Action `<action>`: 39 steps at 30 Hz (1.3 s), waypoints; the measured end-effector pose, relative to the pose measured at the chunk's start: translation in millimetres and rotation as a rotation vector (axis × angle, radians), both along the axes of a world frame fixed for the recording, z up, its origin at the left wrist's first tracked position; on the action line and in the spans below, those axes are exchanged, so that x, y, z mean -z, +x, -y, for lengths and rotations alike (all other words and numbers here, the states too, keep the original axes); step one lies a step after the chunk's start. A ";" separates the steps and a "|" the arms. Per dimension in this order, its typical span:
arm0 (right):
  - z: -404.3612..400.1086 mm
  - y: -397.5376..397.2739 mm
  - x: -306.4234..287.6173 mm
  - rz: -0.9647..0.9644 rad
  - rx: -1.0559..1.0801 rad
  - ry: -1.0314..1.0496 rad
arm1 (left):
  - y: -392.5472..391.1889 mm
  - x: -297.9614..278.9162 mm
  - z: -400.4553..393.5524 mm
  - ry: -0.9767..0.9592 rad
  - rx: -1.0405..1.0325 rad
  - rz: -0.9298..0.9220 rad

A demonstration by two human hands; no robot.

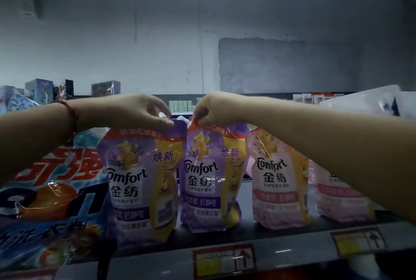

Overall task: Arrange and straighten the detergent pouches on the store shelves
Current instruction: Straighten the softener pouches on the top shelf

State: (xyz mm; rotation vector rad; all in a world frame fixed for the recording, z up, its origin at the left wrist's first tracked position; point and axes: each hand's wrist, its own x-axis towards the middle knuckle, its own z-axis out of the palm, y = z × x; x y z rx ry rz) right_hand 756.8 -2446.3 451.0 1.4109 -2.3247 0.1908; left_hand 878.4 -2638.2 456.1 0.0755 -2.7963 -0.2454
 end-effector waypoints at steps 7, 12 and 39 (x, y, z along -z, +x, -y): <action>-58.0 61.4 61.9 -0.172 -0.017 -0.451 | -33.7 17.7 -58.6 -0.395 0.092 -0.200; -81.0 71.5 144.2 0.313 0.207 -0.383 | -61.9 32.4 -81.2 -0.483 0.026 -0.200; -68.1 59.9 203.4 0.259 0.662 -0.444 | -64.4 34.3 -75.7 -0.053 0.028 -0.478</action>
